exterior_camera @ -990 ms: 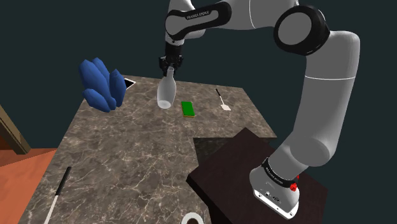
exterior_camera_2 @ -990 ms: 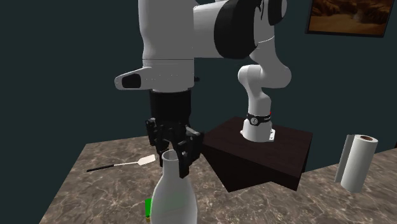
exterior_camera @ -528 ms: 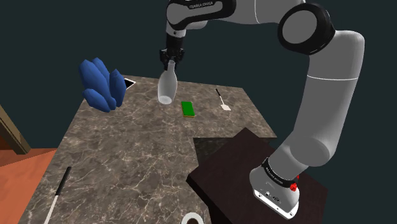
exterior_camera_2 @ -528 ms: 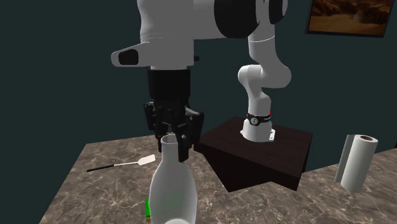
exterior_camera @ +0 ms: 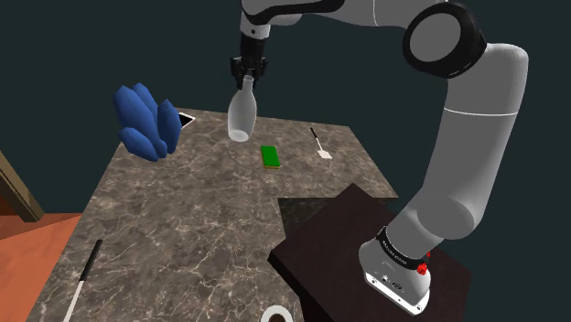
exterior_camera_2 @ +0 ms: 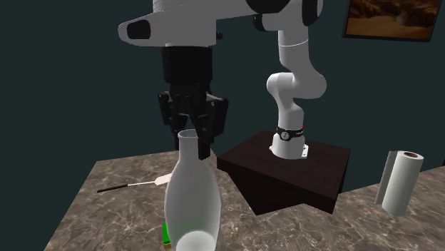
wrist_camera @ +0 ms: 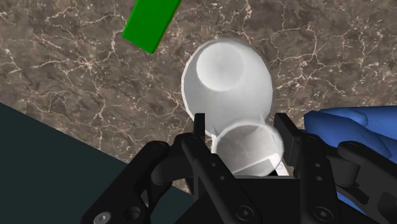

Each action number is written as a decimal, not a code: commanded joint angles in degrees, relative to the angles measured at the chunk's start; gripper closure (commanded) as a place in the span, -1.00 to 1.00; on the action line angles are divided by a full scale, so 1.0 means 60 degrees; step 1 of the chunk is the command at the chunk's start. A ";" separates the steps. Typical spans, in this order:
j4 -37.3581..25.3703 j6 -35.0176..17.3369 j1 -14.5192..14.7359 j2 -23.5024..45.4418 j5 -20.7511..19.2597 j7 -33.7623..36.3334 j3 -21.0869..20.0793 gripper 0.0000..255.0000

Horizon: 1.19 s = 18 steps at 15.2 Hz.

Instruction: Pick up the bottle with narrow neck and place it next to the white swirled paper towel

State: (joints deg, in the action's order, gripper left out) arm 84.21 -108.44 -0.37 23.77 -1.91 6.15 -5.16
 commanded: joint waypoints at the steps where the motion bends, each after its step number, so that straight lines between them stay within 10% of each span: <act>1: -0.0220 0.0259 0.0007 -0.0040 0.0005 0.0002 -0.0005 1.00; 18: -0.2649 0.2530 0.0064 0.0117 -0.0001 -0.0008 -0.0018 1.00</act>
State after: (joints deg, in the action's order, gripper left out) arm 69.65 -94.30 -0.03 24.19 -1.89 6.10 -5.27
